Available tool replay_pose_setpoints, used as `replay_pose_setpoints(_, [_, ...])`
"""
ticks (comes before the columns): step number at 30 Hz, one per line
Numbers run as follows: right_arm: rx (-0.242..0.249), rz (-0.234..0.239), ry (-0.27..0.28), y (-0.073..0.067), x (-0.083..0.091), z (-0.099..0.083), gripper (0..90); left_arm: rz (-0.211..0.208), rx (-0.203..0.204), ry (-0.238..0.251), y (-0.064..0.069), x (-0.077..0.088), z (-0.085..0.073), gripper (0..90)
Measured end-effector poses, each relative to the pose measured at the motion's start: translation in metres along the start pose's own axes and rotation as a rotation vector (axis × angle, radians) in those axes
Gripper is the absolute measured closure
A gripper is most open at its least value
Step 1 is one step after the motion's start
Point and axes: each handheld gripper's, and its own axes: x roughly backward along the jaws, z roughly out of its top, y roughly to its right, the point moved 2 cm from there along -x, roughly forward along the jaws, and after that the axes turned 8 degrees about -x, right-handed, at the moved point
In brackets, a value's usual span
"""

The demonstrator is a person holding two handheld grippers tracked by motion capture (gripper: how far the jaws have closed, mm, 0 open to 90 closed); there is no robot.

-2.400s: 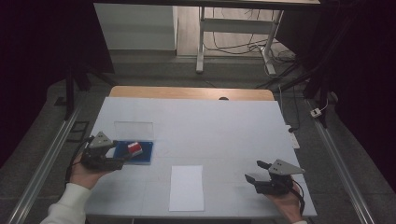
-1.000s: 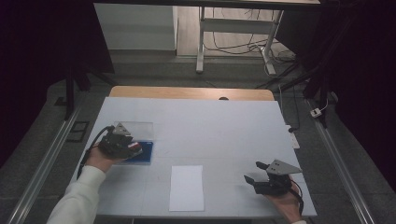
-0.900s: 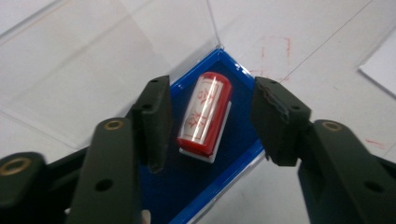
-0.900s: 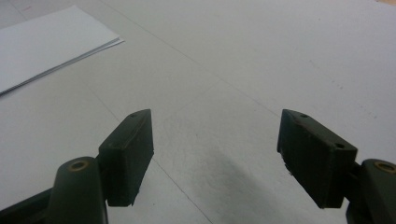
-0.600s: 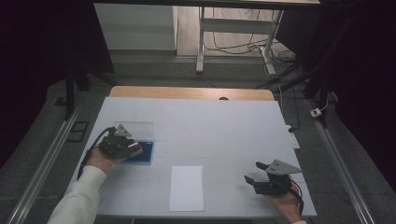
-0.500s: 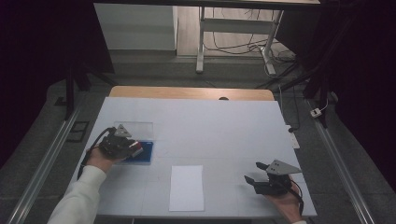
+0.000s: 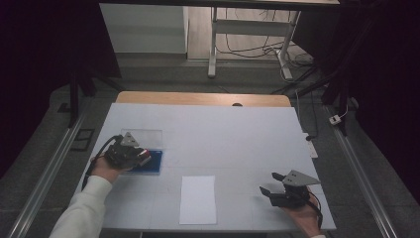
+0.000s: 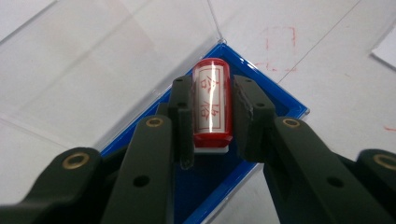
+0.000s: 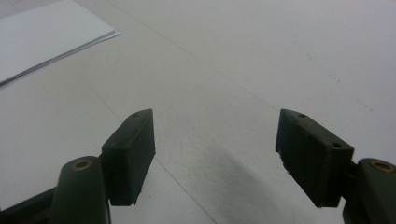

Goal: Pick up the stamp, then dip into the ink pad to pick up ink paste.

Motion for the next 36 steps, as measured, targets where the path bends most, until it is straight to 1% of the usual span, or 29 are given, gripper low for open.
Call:
replay_pose_setpoints(2, [-0.003, 0.003, 0.003, 0.000, 0.000, 0.000, 28.6, -0.001, 0.007, 0.013, 0.000, 0.003, 0.000, 70.8])
replay_pose_setpoints(3, [-0.003, 0.002, 0.003, 0.000, 0.000, 0.000, 28.6, 0.000, 0.015, 0.028, -0.001, 0.006, 0.000, 70.8])
replay_pose_setpoints(7, [0.001, -0.001, -0.001, 0.000, 0.000, 0.000, 28.6, -0.008, 0.031, 0.047, -0.002, 0.009, -0.001, 70.8])
replay_pose_setpoints(9, [0.002, -0.002, -0.004, 0.000, 0.000, 0.000, 28.6, -0.009, 0.034, 0.048, -0.002, 0.010, -0.001, 70.8])
replay_pose_setpoints(10, [0.005, -0.003, -0.007, 0.000, 0.000, 0.000, 28.6, -0.010, 0.041, 0.059, -0.003, 0.012, -0.002, 70.8])
replay_pose_setpoints(13, [0.001, -0.004, -0.001, 0.000, 0.000, 0.000, 28.6, -0.010, 0.045, 0.064, -0.003, 0.015, -0.002, 70.8])
replay_pose_setpoints(14, [0.000, -0.005, 0.000, 0.000, 0.000, 0.000, 28.8, -0.011, 0.049, 0.076, -0.004, 0.018, -0.002, 70.8])
replay_pose_setpoints(18, [-0.001, -0.004, 0.000, 0.000, 0.000, 0.000, 29.1, -0.009, 0.057, 0.082, -0.006, 0.024, 0.000, 70.8])
replay_pose_setpoints(19, [-0.001, -0.004, -0.001, 0.000, 0.000, 0.000, 29.2, -0.010, 0.054, 0.087, -0.007, 0.029, 0.002, 70.8])
replay_pose_setpoints(23, [0.002, -0.005, -0.005, 0.000, 0.000, 0.000, 29.3, -0.011, 0.038, 0.089, -0.005, 0.035, 0.009, 70.8])
replay_pose_setpoints(26, [0.002, -0.003, -0.004, 0.000, 0.000, 0.000, 29.4, -0.010, 0.031, 0.083, -0.003, 0.038, 0.011, 70.8])
replay_pose_setpoints(31, [0.003, -0.002, -0.002, 0.000, 0.000, -0.001, 29.6, -0.005, 0.036, 0.076, -0.004, 0.039, 0.011, 70.8])
replay_pose_setpoints(32, [0.003, -0.002, -0.002, 0.000, 0.000, -0.001, 29.7, -0.001, 0.045, 0.072, -0.005, 0.038, 0.010, 70.8])
replay_pose_setpoints(33, [0.003, -0.002, -0.002, 0.000, 0.000, -0.001, 29.7, -0.001, 0.045, 0.072, -0.005, 0.038, 0.010, 70.8])
replay_pose_setpoints(36, [0.005, -0.009, -0.015, 0.001, 0.000, -0.001, 29.7, 0.004, 0.054, 0.064, -0.006, 0.037, 0.010, 70.8])
